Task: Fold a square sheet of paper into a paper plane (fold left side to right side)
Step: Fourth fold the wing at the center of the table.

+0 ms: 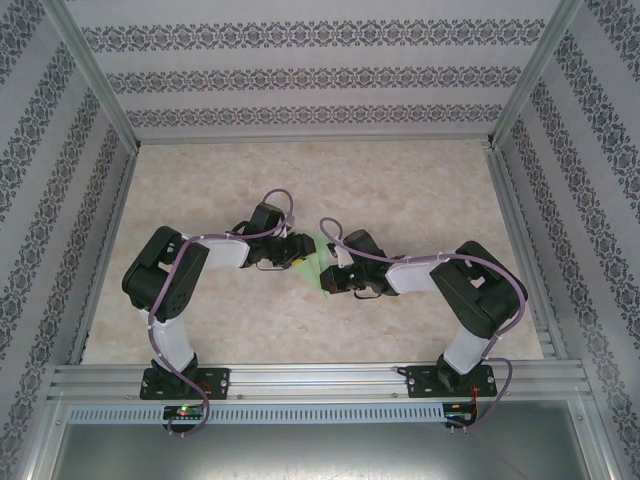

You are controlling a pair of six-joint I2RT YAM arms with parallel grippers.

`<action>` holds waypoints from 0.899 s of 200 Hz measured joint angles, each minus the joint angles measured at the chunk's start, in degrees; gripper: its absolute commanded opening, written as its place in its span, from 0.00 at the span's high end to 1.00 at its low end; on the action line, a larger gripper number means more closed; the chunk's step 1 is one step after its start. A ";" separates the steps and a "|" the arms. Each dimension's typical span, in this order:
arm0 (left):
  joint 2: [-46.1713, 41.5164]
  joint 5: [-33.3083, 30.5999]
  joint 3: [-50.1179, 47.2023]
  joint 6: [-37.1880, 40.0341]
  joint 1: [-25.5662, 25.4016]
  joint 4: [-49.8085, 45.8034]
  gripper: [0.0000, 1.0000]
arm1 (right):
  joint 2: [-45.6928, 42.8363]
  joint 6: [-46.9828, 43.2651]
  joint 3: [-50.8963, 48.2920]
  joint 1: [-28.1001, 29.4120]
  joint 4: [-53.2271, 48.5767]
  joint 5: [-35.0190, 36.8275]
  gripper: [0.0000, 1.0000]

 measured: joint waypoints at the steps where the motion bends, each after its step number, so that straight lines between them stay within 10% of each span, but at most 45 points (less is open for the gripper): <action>1: 0.00 0.00 0.00 0.00 0.00 0.00 0.52 | 0.00 0.02 -0.02 0.00 0.07 0.00 0.98; 123: 0.35 -0.20 0.39 0.00 0.00 -0.07 0.52 | -3.08 1.66 -0.63 -4.28 1.07 -4.57 0.64; 180: 0.35 -0.22 0.39 0.00 0.00 -0.07 0.52 | -3.80 2.08 1.84 -8.59 -0.42 -7.45 0.63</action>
